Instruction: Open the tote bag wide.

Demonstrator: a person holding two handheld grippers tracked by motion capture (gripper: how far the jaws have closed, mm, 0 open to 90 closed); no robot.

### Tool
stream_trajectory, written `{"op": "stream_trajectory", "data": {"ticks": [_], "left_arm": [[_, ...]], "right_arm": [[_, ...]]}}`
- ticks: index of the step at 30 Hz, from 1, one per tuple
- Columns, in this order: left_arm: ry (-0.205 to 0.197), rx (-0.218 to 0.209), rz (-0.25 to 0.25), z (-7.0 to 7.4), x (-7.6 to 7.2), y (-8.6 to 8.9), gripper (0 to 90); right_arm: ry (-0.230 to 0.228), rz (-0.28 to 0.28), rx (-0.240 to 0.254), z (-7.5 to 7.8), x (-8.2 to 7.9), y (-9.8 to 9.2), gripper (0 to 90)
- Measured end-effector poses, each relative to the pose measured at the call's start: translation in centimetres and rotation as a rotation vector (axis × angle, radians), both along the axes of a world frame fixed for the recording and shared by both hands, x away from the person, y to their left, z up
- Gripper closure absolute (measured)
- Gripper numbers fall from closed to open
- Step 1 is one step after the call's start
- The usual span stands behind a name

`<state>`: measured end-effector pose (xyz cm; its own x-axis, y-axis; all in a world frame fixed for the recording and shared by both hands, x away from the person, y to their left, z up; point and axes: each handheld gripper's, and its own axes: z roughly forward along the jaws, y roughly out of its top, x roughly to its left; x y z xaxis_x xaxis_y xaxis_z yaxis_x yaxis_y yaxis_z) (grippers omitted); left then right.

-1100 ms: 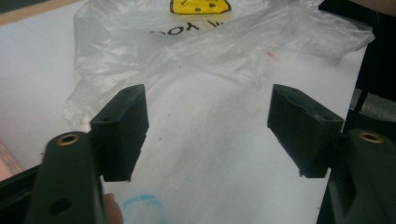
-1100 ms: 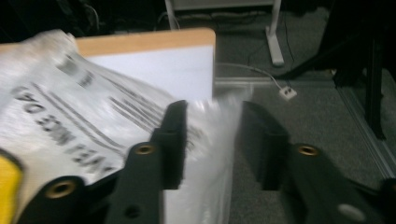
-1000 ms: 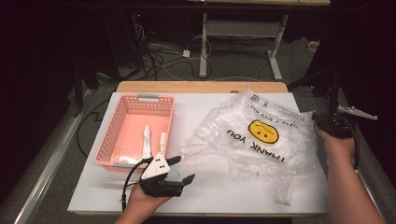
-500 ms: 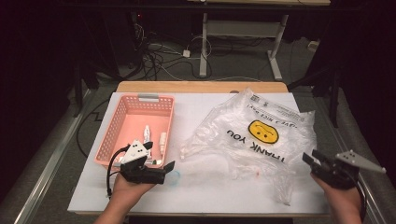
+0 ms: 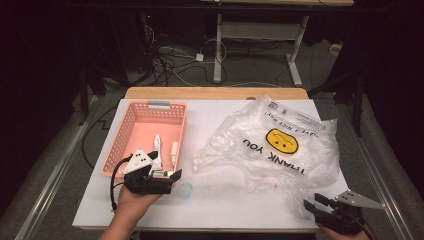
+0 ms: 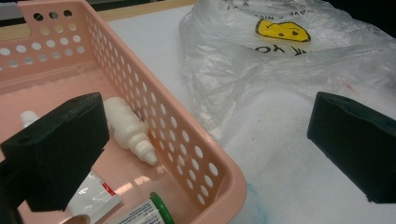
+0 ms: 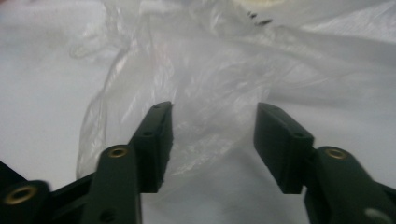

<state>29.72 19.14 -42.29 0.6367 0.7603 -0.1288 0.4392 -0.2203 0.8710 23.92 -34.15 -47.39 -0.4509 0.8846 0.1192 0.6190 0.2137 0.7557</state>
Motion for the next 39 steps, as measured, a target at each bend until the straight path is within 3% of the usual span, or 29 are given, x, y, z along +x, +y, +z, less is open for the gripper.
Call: {"op": "stream_trajectory", "data": {"ticks": [4,7,21,30,35,39], "left_arm": [[0.005,0.003,0.002,-0.1,0.2,0.2,0.0],[0.009,0.007,0.001,-0.2,0.3,0.2,0.0],[0.015,0.021,0.001,-0.2,0.5,0.2,0.0],[-0.025,0.031,-0.018,0.0,0.2,-0.1,0.0],[-0.017,0.022,-0.026,0.0,0.1,-0.1,0.0],[0.007,0.02,-0.032,0.0,0.2,0.1,0.0]], "right_arm": [[0.02,0.036,-0.049,-0.3,0.1,0.7,81.3],[0.024,0.072,-0.054,-0.2,0.2,1.4,90.0],[-0.006,0.24,-0.079,-0.1,0.2,7.1,90.0],[-0.024,0.327,-0.053,0.1,0.7,11.4,90.0],[-0.044,0.312,-0.055,0.4,0.5,11.0,90.0],[-0.057,0.288,-0.023,0.8,0.0,9.0,79.2]]}}
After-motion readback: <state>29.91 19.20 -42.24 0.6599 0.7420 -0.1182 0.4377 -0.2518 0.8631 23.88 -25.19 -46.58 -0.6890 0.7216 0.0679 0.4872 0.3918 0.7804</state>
